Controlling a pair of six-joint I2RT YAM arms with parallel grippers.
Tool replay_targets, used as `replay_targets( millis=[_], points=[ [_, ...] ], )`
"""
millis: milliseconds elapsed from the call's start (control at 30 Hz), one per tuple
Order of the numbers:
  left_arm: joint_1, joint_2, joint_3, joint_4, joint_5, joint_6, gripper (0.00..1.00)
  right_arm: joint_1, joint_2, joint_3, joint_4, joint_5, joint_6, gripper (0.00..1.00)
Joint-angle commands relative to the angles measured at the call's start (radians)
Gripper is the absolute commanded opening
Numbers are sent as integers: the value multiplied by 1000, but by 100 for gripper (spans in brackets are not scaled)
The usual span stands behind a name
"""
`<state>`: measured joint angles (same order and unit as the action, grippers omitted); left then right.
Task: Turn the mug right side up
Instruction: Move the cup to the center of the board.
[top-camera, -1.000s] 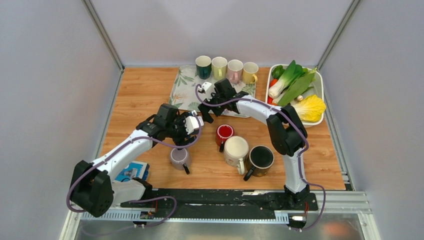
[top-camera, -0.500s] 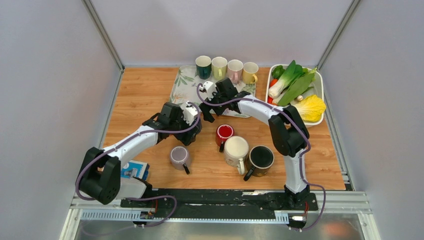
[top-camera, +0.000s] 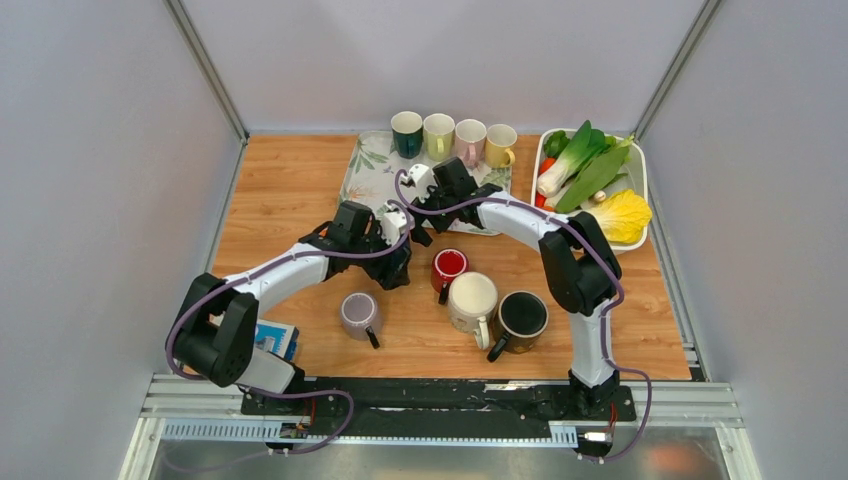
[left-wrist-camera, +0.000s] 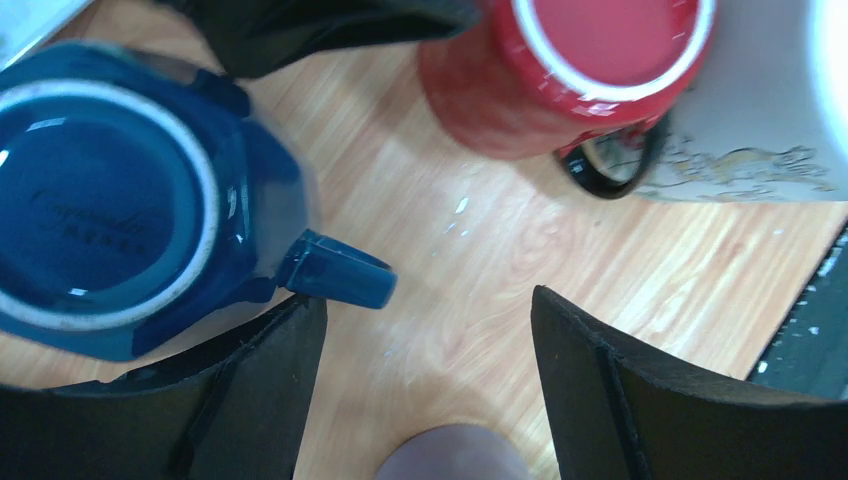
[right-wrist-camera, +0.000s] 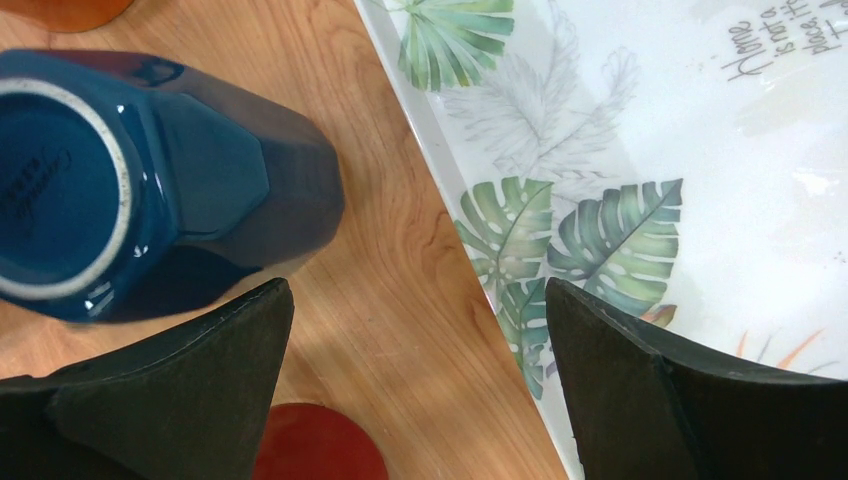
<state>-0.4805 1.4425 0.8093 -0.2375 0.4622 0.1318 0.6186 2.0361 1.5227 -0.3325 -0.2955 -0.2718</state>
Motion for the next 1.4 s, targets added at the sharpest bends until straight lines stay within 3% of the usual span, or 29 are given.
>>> replay_targets(
  millis=[0, 200, 433, 600, 733, 833, 1000, 1133, 1367],
  points=[
    [-25, 9, 52, 64, 128, -30, 82, -2, -59, 0, 9, 26, -11, 100],
    [-24, -50, 67, -63, 81, 69, 83, -2, -91, -5, -16, 53, -24, 100],
    [30, -285, -15, -165, 54, 81, 83, -4, -171, -35, -80, -21, -33, 100],
    [74, -407, -54, -131, 33, 11, 85, 26, -219, -82, -137, -127, -80, 100],
    [227, -410, -57, -21, 82, -151, 84, 74, -244, -88, -183, -140, -139, 100],
    [312, -416, -57, 37, 89, -175, 84, 91, -237, -102, -129, -65, -49, 100],
    [324, -443, -38, -20, 59, -57, 83, 137, -177, -81, -63, 50, 95, 100],
    [329, -466, -45, -29, 65, -52, 83, 185, -115, -53, -30, 177, 107, 100],
    [348, -471, -58, -31, 79, -44, 81, 181, -56, -35, -1, 255, 93, 99]
  ],
)
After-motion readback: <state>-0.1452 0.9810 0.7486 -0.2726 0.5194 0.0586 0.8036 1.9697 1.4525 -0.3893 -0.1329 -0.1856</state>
